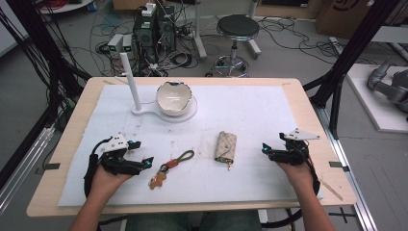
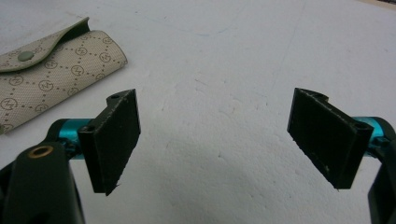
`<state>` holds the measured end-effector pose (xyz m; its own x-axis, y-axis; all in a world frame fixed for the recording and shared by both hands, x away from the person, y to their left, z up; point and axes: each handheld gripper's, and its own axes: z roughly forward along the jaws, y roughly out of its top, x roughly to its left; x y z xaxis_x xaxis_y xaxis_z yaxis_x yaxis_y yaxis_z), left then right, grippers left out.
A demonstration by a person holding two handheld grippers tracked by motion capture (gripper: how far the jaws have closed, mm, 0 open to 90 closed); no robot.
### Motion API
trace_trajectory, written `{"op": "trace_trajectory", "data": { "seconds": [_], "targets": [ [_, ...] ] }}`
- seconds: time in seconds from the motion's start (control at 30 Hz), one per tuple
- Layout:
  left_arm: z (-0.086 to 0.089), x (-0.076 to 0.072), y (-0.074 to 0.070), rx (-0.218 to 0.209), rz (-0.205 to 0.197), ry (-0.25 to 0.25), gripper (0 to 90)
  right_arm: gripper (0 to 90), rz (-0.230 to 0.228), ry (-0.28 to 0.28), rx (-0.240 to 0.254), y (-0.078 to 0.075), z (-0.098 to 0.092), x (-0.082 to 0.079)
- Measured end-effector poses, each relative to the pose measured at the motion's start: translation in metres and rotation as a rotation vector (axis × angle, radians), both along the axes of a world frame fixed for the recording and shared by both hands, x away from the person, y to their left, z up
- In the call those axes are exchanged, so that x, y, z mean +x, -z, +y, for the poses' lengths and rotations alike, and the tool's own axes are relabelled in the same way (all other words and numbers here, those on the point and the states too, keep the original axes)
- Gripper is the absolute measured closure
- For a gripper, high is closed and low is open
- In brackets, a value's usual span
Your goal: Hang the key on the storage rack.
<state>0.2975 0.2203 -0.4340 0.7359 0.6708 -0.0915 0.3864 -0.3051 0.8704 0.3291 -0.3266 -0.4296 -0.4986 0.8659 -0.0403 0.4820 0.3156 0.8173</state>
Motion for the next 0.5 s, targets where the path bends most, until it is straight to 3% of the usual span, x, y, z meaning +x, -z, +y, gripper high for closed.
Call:
{"op": "trace_trajectory", "data": {
  "seconds": [0.5],
  "targets": [
    [-0.0067, 0.0014, 0.0013, 0.007, 0.007, 0.022, 18.4, 17.4, 0.006, -0.020, -0.016, 0.0016, 0.0023, -0.0010]
  ]
}}
